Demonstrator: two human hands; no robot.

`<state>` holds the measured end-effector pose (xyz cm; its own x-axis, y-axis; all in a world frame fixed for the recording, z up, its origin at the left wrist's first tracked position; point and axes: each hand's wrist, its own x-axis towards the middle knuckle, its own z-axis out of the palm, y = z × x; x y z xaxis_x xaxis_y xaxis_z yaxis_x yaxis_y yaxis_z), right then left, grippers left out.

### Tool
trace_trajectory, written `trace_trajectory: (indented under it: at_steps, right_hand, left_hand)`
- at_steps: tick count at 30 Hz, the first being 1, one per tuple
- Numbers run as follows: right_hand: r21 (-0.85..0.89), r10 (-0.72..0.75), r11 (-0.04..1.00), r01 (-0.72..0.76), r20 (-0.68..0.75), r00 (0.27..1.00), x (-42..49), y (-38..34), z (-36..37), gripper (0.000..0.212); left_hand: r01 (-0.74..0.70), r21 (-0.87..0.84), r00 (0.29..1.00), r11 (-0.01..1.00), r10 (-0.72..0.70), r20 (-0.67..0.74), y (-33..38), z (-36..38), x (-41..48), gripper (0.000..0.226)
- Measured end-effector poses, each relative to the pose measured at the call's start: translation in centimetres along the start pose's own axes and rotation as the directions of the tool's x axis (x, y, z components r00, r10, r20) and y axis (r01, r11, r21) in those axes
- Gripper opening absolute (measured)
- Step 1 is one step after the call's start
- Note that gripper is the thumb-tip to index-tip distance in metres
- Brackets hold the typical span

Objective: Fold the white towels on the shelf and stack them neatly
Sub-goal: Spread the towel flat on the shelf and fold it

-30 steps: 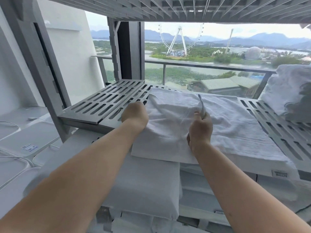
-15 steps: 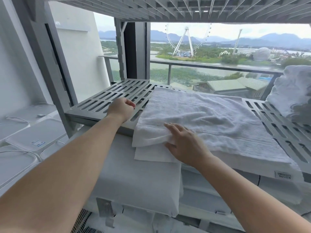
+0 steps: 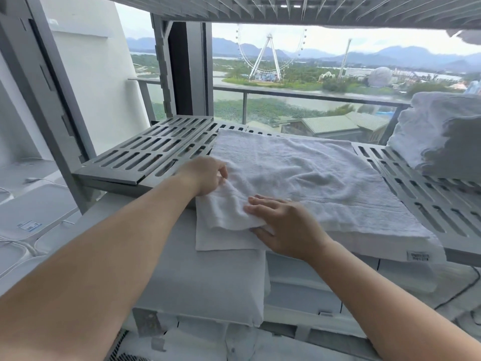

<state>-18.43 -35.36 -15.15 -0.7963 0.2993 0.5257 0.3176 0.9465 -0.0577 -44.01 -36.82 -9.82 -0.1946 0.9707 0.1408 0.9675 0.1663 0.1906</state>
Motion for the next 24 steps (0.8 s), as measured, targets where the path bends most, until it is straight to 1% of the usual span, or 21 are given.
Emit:
trace_trajectory:
  at_steps: [1, 3, 4, 5, 6, 8, 9, 10, 11, 12, 14, 15, 16, 18, 19, 20, 21, 22, 23, 24]
  right_hand:
    - [0.065, 0.042, 0.997, -0.043, 0.017, 0.999, 0.0, 0.1, -0.1, 0.041]
    - [0.214, 0.215, 0.952, -0.22, 0.046, 0.975, 0.8, 0.3, -0.7, 0.052]
    - [0.262, 0.319, 0.911, -0.319, 0.044, 0.947, 1.3, 0.4, -1.1, 0.056]
    - [0.289, 0.41, 0.871, -0.398, 0.019, 0.912, 1.8, 0.8, -1.4, 0.055]
    - [0.284, 0.472, 0.85, -0.444, -0.038, 0.881, 2.1, 1.2, -1.6, 0.048]
    - [0.168, 0.515, 0.855, -0.49, -0.171, 0.84, 2.3, 2.6, -2.0, 0.034]
    - [0.09, 0.535, 0.844, -0.529, -0.201, 0.82, 2.2, 3.5, -2.2, 0.032]
    - [0.015, 0.576, 0.812, -0.584, -0.182, 0.797, 2.1, 4.5, -2.3, 0.03]
    - [-0.049, 0.631, 0.768, -0.638, -0.111, 0.768, 2.0, 5.6, -2.2, 0.032]
    - [-0.115, 0.684, 0.724, -0.68, 0.0, 0.729, 1.9, 6.5, -2.1, 0.041]
    - [-0.231, 0.733, 0.68, -0.696, 0.227, 0.642, 1.8, 7.5, -1.8, 0.063]
    - [-0.263, 0.738, 0.674, -0.691, 0.291, 0.609, 1.9, 7.7, -1.7, 0.07]
    - [-0.278, 0.736, 0.674, -0.685, 0.329, 0.591, 2.0, 7.8, -1.7, 0.074]
    - [-0.271, 0.732, 0.677, -0.684, 0.338, 0.591, 2.0, 8.0, -1.9, 0.074]
    - [-0.258, 0.734, 0.677, -0.689, 0.3, 0.609, 1.9, 8.1, -2.3, 0.069]
    - [-0.235, 0.734, 0.679, -0.696, 0.226, 0.64, 1.6, 8.2, -2.7, 0.058]
    - [-0.194, 0.729, 0.683, -0.704, 0.123, 0.673, 1.3, 8.2, -3.1, 0.044]
    - [-0.146, 0.723, 0.687, -0.712, 0.028, 0.691, 1.0, 8.3, -3.4, 0.032]
    - [-0.118, 0.715, 0.691, -0.713, -0.026, 0.698, 0.6, 8.5, -3.7, 0.025]
    - [-0.109, 0.708, 0.698, -0.708, -0.041, 0.705, 0.3, 8.7, -3.9, 0.021]
  left_hand:
    - [-0.023, 0.005, 0.999, 1.0, 0.023, -0.042, 0.5, 0.1, 0.3, 0.032]
    - [-0.055, -0.087, 0.995, 0.995, 0.047, -0.089, 1.8, 0.6, 0.7, 0.048]
    - [-0.07, -0.157, 0.995, 0.985, 0.056, -0.088, 2.6, 0.9, 1.0, 0.049]
    - [-0.086, -0.21, 0.995, 0.974, 0.071, -0.076, 3.3, 1.3, 1.3, 0.046]
    - [-0.1, -0.244, 0.994, 0.965, 0.086, -0.065, 4.0, 1.6, 1.7, 0.042]
    - [-0.109, -0.257, 0.994, 0.96, 0.1, -0.047, 4.9, 2.0, 2.5, 0.039]
    - [-0.101, -0.228, 0.995, 0.968, 0.093, -0.048, 5.1, 2.1, 2.9, 0.039]
    - [-0.098, -0.17, 0.994, 0.981, 0.089, -0.06, 5.2, 2.1, 3.2, 0.037]
    - [-0.099, -0.085, 0.993, 0.991, 0.094, -0.069, 5.2, 2.1, 3.5, 0.034]
    - [-0.096, 0.003, 0.993, 0.995, 0.096, -0.067, 5.2, 2.0, 3.9, 0.03]
    - [-0.071, 0.14, 0.994, 0.988, 0.081, -0.067, 5.4, 1.9, 4.6, 0.026]
    - [-0.063, 0.178, 0.993, 0.982, 0.079, -0.086, 5.6, 1.9, 5.0, 0.026]
    - [-0.067, 0.189, 0.989, 0.98, 0.091, -0.119, 5.9, 2.0, 5.6, 0.026]
    - [-0.117, 0.107, 0.969, 0.987, 0.137, -0.207, 7.1, 2.7, 6.7, 0.027]
    - [-0.153, 0.022, 0.96, 0.988, 0.154, -0.233, 7.8, 3.1, 7.4, 0.028]
    - [-0.174, -0.078, 0.965, 0.982, 0.154, -0.213, 8.5, 3.6, 8.2, 0.029]
    - [-0.163, -0.161, 0.98, 0.973, 0.141, -0.14, 9.0, 4.0, 8.8, 0.032]
    - [-0.133, -0.183, 0.991, 0.974, 0.131, -0.021, 9.5, 4.6, 9.4, 0.042]
    - [-0.121, -0.116, 0.985, 0.986, 0.134, 0.109, 9.9, 5.2, 9.7, 0.06]
    - [-0.133, -0.011, 0.969, 0.991, 0.133, 0.21, 10.1, 5.7, 9.9, 0.081]
